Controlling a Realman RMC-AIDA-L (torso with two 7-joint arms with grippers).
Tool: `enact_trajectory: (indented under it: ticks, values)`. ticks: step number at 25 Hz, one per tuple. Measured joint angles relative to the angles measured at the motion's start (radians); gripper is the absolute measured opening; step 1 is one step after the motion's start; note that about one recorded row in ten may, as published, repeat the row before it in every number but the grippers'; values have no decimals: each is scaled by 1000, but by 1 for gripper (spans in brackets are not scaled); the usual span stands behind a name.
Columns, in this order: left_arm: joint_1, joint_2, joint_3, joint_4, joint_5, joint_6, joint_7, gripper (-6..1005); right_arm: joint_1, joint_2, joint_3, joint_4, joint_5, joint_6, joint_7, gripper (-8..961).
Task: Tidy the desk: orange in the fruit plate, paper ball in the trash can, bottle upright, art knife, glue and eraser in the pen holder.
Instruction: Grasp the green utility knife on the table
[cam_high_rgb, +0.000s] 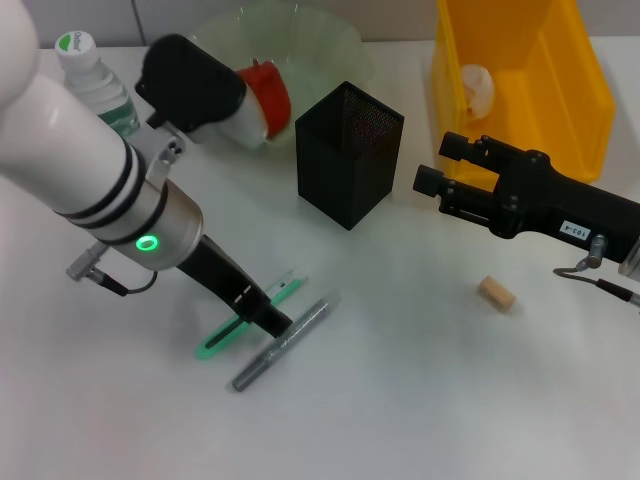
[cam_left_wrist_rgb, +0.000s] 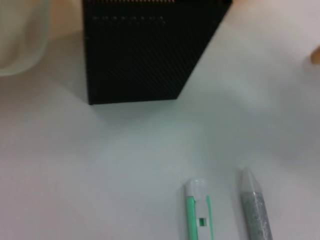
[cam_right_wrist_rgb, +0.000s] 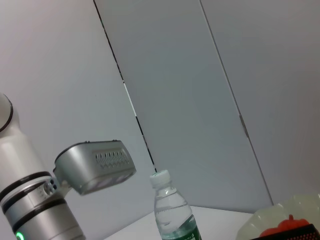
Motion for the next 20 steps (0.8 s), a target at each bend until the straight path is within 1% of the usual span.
enact_trajectory:
  ticks: [9,10,20]
  values:
    - [-8,-1,31,7,21,-4,-19,702,1,2,6,4,0,0,-7,731]
    - [-19,-1,43,-1,36,-19,-25,701,1,2,7,7,0,0,-11,731]
    - [-20,-2,43,-3,41,-23,-26,689,17,0,9,28,2,0,-26,730]
